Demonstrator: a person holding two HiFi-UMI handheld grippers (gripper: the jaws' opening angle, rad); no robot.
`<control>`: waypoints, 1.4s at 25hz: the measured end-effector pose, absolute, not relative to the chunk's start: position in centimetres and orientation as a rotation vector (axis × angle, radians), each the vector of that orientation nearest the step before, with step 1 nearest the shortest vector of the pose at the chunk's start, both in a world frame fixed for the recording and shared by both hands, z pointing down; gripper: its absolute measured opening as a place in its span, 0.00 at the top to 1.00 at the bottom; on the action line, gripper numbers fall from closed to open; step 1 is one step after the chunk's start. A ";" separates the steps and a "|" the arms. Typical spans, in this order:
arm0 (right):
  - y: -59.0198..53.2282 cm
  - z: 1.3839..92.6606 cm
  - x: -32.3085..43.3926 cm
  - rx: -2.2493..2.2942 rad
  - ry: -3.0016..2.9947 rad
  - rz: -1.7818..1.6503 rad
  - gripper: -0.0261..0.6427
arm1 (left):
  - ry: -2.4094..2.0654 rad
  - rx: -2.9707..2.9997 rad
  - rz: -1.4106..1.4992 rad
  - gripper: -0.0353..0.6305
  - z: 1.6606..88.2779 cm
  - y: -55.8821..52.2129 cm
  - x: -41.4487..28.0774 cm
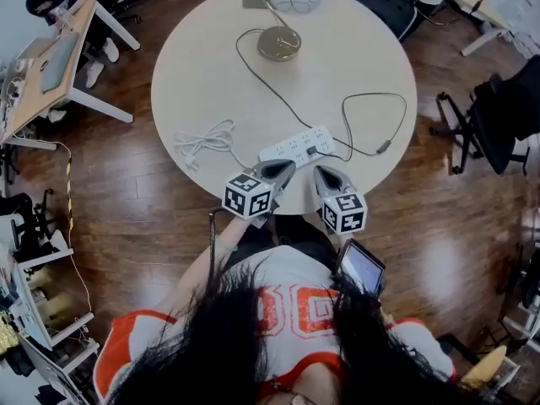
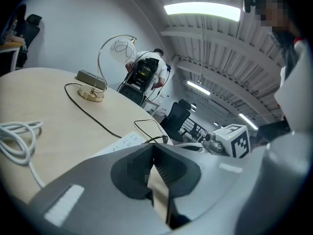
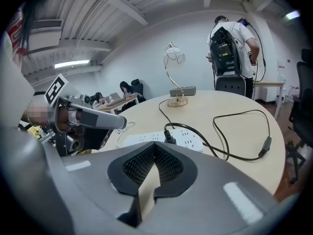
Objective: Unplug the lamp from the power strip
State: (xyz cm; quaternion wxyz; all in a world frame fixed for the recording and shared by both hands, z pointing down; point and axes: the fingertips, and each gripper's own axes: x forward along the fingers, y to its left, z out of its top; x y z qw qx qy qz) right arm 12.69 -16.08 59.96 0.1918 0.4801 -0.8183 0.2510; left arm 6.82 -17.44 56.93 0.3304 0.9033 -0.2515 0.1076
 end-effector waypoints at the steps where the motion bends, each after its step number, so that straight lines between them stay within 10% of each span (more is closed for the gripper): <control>1: -16.4 60.5 12.7 1.333 -2.286 0.709 0.96 | -0.659 2.364 0.309 0.95 57.4 -17.7 7.1; 35: -22.1 63.1 10.9 1.100 -2.173 0.511 0.71 | -0.738 2.276 0.965 0.95 65.0 -22.1 8.6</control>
